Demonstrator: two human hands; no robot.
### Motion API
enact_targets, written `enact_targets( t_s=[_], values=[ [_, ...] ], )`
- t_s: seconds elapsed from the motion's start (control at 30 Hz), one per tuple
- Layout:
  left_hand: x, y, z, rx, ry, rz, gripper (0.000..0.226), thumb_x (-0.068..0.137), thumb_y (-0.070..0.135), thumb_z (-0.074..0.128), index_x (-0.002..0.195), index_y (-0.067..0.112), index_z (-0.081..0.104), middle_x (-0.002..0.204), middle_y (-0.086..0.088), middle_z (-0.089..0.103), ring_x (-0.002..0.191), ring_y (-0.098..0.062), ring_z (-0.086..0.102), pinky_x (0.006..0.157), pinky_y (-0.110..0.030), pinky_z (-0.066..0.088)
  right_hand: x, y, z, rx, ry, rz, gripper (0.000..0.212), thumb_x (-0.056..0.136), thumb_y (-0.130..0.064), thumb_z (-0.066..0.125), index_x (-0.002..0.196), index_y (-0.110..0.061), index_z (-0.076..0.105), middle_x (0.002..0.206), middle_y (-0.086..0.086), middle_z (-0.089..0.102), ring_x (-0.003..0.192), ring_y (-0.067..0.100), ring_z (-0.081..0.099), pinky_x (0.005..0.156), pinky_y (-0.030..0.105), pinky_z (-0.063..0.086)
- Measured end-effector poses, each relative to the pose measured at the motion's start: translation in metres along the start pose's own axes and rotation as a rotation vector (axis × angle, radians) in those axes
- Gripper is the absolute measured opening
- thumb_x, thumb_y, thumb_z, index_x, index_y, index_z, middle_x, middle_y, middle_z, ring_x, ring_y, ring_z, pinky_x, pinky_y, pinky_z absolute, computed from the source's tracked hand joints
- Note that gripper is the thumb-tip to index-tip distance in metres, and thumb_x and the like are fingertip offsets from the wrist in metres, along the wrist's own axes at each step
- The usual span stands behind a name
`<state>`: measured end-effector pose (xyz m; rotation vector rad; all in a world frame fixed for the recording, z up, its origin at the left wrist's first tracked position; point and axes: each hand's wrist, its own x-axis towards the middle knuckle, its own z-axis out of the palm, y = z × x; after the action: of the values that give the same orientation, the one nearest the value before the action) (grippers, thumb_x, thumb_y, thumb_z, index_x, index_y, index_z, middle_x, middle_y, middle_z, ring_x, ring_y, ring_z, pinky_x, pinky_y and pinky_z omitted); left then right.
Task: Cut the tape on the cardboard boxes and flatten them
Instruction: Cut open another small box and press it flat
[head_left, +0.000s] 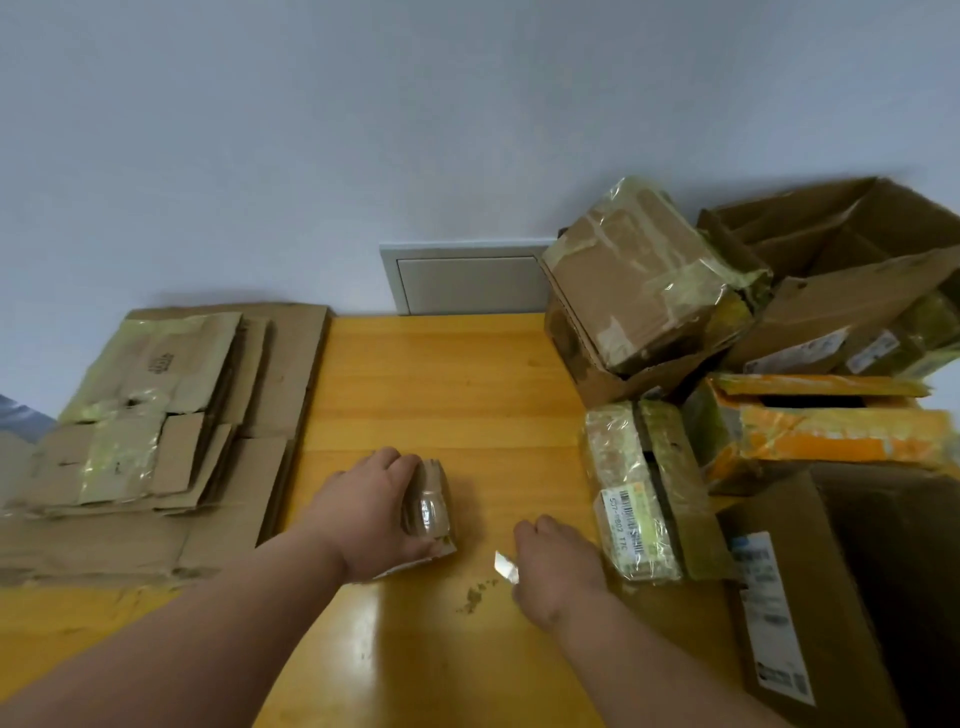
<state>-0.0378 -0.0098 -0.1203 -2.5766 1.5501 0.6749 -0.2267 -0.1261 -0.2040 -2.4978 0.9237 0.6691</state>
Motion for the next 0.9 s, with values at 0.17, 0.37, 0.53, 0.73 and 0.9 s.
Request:
enact_targets(
  t_s=[0.17,0.37,0.53,0.73,0.9],
  values=[
    [0.003,-0.009,0.003,-0.024,-0.015,0.019,0.102,0.065,0.078,0.068,0.146,0.028,0.031,0.133,0.01,0.042,0.115,-0.014,0.05,0.095,-0.031,0.046,0.007,-0.002,-0.001,0.045,0.018,0.027,0.029,0.09,-0.014,0.051,0.119,-0.015,0.05,0.122,0.006,0.055,0.109,0.026,0.056,0.078,0.032,0.04],
    [0.005,-0.014,0.01,-0.056,-0.02,0.044,0.102,0.065,0.074,0.07,0.147,0.027,0.031,0.134,0.009,0.041,0.115,-0.014,0.05,0.095,-0.031,0.046,0.01,0.0,-0.002,0.18,0.134,0.046,0.019,0.092,-0.009,0.042,0.108,-0.018,0.046,0.112,0.007,0.058,0.101,0.026,0.055,0.076,0.033,0.038],
    [0.01,-0.014,0.013,-0.054,-0.027,0.048,0.105,0.064,0.074,0.072,0.148,0.026,0.032,0.136,0.008,0.042,0.117,-0.016,0.05,0.096,-0.033,0.047,0.014,-0.008,-0.007,0.53,0.218,0.08,0.012,0.102,-0.037,0.036,0.093,-0.034,0.03,0.075,-0.004,0.056,0.059,0.015,0.053,0.047,0.029,0.033],
    [0.011,-0.013,0.015,-0.064,-0.028,0.037,0.102,0.063,0.075,0.072,0.146,0.027,0.036,0.132,0.009,0.044,0.114,-0.017,0.051,0.094,-0.036,0.049,0.014,-0.02,-0.022,0.904,0.129,-0.007,0.008,0.102,-0.033,0.044,0.097,-0.031,0.038,0.069,-0.005,0.047,0.045,0.003,0.04,0.037,0.016,0.028],
    [0.011,-0.014,0.019,-0.075,-0.011,0.054,0.102,0.063,0.074,0.073,0.145,0.024,0.039,0.129,0.008,0.047,0.112,-0.017,0.052,0.093,-0.036,0.049,0.012,-0.031,-0.023,0.88,0.183,-0.036,0.019,0.1,-0.032,0.05,0.118,-0.029,0.045,0.098,-0.014,0.054,0.079,0.008,0.053,0.072,0.032,0.048]
  ],
)
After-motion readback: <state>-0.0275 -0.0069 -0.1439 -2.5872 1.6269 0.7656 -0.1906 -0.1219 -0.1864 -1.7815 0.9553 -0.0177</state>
